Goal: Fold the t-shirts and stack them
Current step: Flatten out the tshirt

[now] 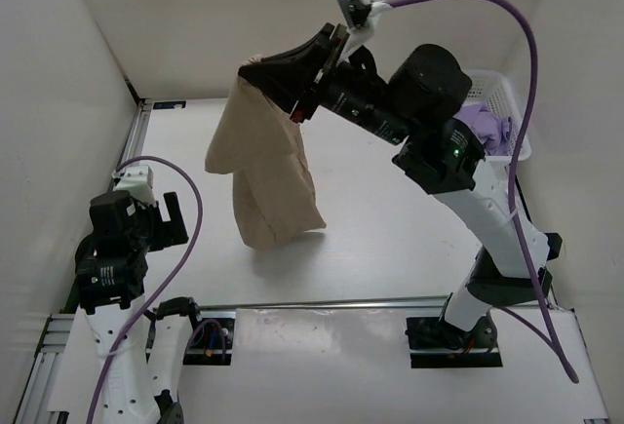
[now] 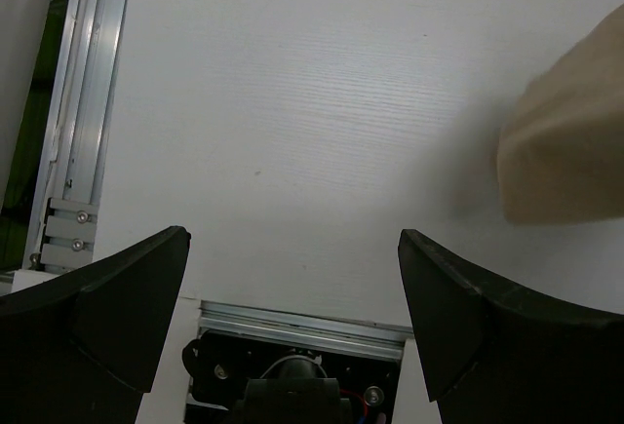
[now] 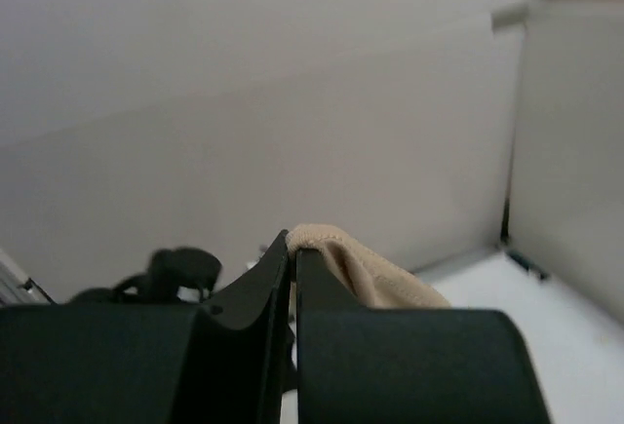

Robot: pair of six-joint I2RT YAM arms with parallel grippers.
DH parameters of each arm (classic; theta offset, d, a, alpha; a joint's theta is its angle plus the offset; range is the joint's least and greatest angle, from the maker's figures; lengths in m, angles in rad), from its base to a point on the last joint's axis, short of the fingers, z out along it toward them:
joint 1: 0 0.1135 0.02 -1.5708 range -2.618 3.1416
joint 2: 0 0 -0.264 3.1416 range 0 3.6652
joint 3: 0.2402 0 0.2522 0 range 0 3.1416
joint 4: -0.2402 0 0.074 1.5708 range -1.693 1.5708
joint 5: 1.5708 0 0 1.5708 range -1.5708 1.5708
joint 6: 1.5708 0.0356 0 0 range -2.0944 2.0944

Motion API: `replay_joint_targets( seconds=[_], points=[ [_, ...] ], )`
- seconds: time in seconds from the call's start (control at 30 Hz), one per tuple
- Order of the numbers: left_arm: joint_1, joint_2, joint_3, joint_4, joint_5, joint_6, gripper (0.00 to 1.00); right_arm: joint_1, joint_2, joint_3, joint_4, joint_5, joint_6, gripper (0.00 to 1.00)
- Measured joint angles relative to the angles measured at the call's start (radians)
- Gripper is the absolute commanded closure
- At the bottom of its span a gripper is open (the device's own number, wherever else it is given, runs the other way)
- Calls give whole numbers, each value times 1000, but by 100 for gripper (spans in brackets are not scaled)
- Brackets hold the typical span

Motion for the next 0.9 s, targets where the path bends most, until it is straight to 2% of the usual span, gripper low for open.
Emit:
replay_joint_targets(
  seconds=[0.1,0.2,0.3,0.37,0.47,0.67,0.77,0.9],
  points=[
    [0,10,6,5,-12,0,1,30,-1,-8,180,11,-52,100],
    [0,11,8,13,-28,0,1,28,-1,-11,282,118,-105,100],
    [0,13,10,25,-39,0,1,-6,-3,-47,289,274,-116,100],
    [0,19,12,32,-39,0,1,-58,-29,-132,240,358,-63,100],
    [0,39,13,40,-37,0,1,-211,-89,-366,95,429,98,100],
    [0,142,16,34,43,0,1,-562,-290,-1155,-66,412,315,100],
    [0,255,57,-11,153,0,3,-672,-333,-1357,-127,347,346,100],
    [-85,449,106,-24,220,-2,10,-781,-373,-1466,-122,210,348,100]
  ],
)
